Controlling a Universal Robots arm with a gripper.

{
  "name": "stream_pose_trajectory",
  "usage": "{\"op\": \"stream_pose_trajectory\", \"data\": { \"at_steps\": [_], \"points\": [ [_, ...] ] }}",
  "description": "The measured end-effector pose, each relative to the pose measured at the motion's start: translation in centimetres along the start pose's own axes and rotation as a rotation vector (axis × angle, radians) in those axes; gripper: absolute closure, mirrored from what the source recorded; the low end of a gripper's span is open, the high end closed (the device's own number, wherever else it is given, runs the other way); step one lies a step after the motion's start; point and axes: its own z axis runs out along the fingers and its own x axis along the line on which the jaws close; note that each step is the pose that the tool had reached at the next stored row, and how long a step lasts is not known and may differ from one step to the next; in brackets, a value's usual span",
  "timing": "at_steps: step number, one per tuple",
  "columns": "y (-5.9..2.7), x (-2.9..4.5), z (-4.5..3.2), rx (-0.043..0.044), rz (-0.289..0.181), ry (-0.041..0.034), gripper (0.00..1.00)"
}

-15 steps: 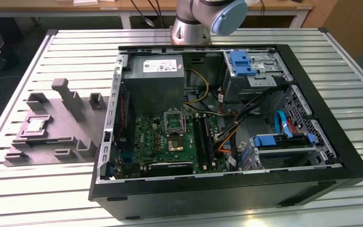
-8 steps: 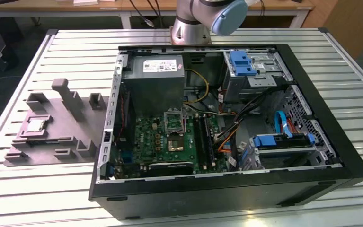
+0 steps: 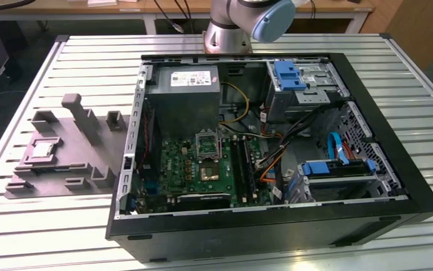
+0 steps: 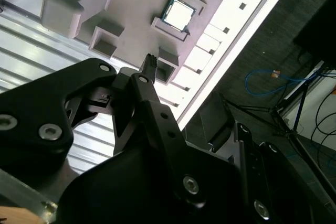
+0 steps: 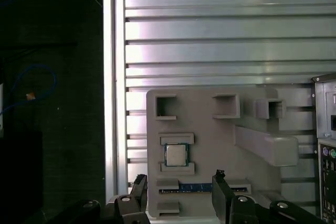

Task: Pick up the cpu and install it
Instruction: 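Pick up the cpu and move it towards the insertion slot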

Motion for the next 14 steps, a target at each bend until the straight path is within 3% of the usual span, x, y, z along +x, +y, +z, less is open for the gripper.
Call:
{"op": "stream_pose_trajectory", "data": {
  "at_steps": [14],
  "points": [
    [-0.21, -0.01, 0.57, 0.0, 0.0, 0.0, 0.4]
  ]
}}
